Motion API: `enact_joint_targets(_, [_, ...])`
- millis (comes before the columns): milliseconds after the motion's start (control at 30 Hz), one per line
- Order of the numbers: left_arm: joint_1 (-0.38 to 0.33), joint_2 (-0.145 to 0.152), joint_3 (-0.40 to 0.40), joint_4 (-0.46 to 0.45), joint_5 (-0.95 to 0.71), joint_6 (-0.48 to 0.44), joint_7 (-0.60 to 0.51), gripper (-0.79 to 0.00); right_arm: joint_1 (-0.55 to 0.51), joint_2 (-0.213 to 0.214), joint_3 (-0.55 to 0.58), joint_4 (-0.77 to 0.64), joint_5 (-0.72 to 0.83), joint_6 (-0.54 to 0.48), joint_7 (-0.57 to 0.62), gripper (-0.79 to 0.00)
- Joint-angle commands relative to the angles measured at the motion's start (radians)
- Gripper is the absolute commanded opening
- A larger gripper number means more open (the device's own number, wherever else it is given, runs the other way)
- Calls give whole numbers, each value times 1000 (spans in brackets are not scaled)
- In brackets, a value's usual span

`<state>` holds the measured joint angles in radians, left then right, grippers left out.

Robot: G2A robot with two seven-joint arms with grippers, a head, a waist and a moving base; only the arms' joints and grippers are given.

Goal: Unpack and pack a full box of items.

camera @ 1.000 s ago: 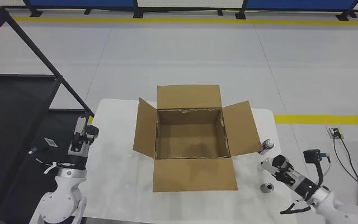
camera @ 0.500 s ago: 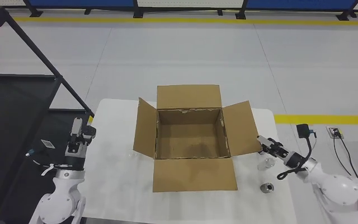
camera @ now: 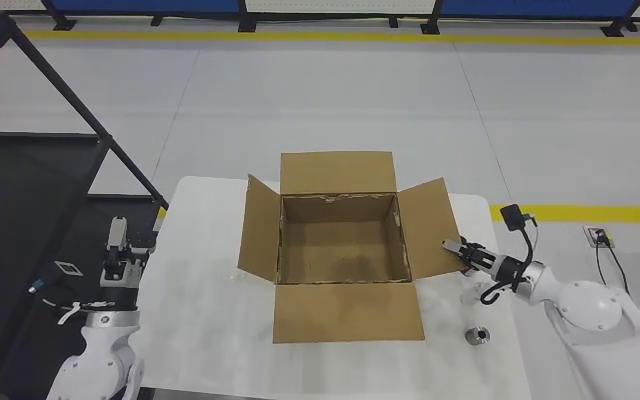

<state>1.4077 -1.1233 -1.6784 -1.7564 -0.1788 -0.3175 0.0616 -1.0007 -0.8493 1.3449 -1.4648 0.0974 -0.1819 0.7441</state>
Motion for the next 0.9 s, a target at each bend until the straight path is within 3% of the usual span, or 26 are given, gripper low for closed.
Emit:
enact_joint_targets(0, [-1,-2,-1,-2,4,2,-2,0,-7,-2,-4,-6,3,-3,-1,-785])
enact_joint_targets(200, [-3,-7,-2,3,7,-2,-13,0,-27,-5,-5,-36,7,1,-5,-785])
enact_joint_targets(667, [3,-17,-10,7,3,-9,-39,0,-99,-19,-11,-154,-17,98,-142,-785])
enact_joint_targets(700, [3,-18,-11,8,2,-9,-42,0,-108,-20,-9,-166,-26,107,-155,-616])
enact_joint_targets(733, [3,-18,-12,8,1,-9,-45,0,-114,-20,-8,-174,-30,111,-161,-283])
enact_joint_targets(767, [3,-19,-11,9,0,-10,-51,0,-128,-20,0,-189,-42,118,-177,0])
enact_joint_targets(867, [-1,-21,-9,8,-2,-11,-65,0,-179,-17,31,-232,-84,127,-236,0])
